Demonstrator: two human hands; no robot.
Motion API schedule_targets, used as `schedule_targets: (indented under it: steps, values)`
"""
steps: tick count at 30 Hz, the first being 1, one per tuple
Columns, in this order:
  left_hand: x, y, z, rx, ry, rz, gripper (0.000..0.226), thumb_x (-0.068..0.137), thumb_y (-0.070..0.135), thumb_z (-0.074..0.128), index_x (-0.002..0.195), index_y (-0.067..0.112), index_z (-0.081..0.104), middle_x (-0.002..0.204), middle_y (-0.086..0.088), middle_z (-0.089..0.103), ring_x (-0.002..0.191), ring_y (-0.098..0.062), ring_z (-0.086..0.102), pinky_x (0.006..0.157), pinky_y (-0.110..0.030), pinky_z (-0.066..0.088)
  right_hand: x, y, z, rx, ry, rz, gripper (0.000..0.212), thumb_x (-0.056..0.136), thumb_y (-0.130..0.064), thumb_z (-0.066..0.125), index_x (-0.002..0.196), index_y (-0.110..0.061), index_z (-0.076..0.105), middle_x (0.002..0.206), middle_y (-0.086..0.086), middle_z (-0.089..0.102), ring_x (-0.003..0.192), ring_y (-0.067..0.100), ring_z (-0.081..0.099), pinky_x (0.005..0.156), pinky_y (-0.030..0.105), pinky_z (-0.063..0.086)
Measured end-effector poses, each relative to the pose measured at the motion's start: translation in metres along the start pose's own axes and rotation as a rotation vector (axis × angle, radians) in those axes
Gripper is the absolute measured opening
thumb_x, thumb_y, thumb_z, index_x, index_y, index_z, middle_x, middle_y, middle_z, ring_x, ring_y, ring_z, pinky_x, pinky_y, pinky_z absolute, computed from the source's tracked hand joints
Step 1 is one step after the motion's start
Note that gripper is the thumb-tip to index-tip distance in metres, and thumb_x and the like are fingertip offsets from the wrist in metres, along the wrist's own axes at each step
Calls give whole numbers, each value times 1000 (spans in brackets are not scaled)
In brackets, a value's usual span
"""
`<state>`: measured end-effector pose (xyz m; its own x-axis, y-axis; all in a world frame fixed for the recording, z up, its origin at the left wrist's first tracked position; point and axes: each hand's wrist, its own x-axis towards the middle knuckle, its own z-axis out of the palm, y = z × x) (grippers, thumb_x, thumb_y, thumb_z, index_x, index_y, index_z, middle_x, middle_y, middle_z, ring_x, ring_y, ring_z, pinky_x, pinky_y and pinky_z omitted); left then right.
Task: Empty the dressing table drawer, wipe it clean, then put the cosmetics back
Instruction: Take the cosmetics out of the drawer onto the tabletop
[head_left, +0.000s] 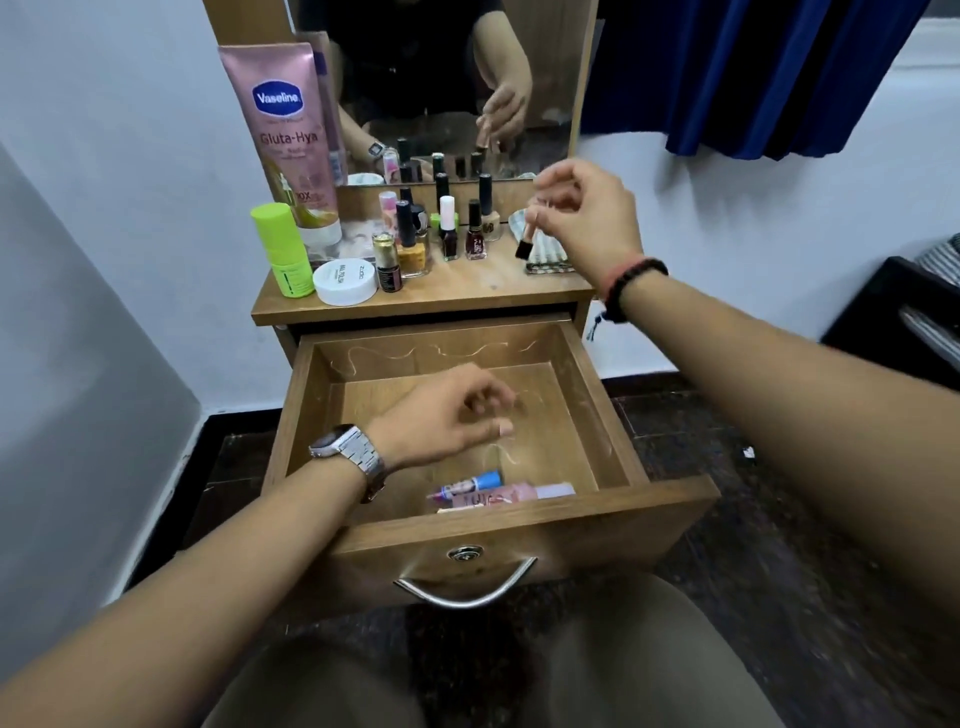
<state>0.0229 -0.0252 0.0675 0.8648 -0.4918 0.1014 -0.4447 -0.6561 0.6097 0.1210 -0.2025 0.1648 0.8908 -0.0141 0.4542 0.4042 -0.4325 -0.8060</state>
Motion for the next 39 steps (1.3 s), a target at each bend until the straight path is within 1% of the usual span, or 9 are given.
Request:
schedule_targets:
  steps: [2, 4, 9, 15, 20, 24, 31, 36, 39]
  values:
    - [-2, -2, 5, 113, -172, 27, 31, 85, 34, 69, 113, 24, 63, 102, 11, 56, 93, -5, 53, 79, -8, 40, 23, 3, 13, -68, -13, -40, 22, 82, -1, 67, 101, -11, 62, 82, -2, 66, 70, -1, 62, 67, 9, 51]
    - [-4, -3, 7, 169, -263, 39, 31, 84, 34, 70, 112, 24, 63, 101, 10, 54, 91, -2, 50, 74, -2, 34, 41, 6, 26, -136, -17, -79, 24, 80, 2, 65, 101, -9, 61, 75, -4, 63, 69, 4, 62, 66, 13, 53]
    - [-2, -5, 10, 187, -318, 64, 33, 79, 32, 76, 107, 20, 64, 99, 5, 57, 77, 6, 46, 68, 0, 33, 66, 21, 45, -232, -70, -68, 29, 80, 2, 66, 104, -13, 57, 84, 6, 66, 76, 13, 67, 57, 5, 46]
    - [-1, -5, 10, 150, -368, 34, 28, 81, 30, 75, 104, 18, 65, 91, 6, 60, 70, 5, 50, 63, -2, 38, 70, 35, 53, -299, -90, -27, 32, 82, 2, 65, 107, -14, 55, 88, 1, 58, 63, 0, 55, 51, 0, 39]
    - [-2, -5, 9, 159, -349, 44, 24, 83, 30, 72, 102, 19, 65, 92, 7, 59, 71, 5, 49, 63, -2, 37, 71, 36, 55, -294, -105, -34, 34, 83, -2, 69, 111, -13, 54, 99, 6, 58, 68, -2, 54, 50, -3, 37]
    - [-2, -7, 9, 169, -363, 14, 18, 86, 23, 69, 103, 18, 65, 92, 8, 61, 74, 5, 51, 63, -2, 36, 67, 32, 50, -274, -112, -49, 38, 82, -2, 69, 114, -11, 51, 88, 3, 61, 75, 9, 60, 61, 5, 47]
    - [-3, -10, 10, 185, -378, -44, 22, 85, 16, 69, 106, 18, 65, 97, 6, 64, 76, 3, 53, 65, -5, 40, 63, 26, 30, -285, -51, -67, 50, 78, -19, 76, 119, -15, 48, 99, 1, 58, 90, 14, 59, 82, 25, 51]
    - [-4, -10, 10, 189, -392, -84, 29, 83, 16, 72, 110, 21, 65, 98, 5, 68, 82, -5, 60, 76, -19, 49, 34, 9, 7, -162, 44, -99, 44, 81, -19, 70, 119, -16, 49, 102, -2, 57, 85, 5, 52, 78, 13, 48]
    - [-5, -10, 10, 268, -372, -70, 31, 83, 18, 69, 114, 23, 64, 99, 6, 66, 83, -9, 59, 70, -15, 45, -2, 3, -3, -140, -6, -179, 34, 85, -15, 65, 117, -16, 51, 104, -3, 59, 93, 7, 58, 83, 16, 50]
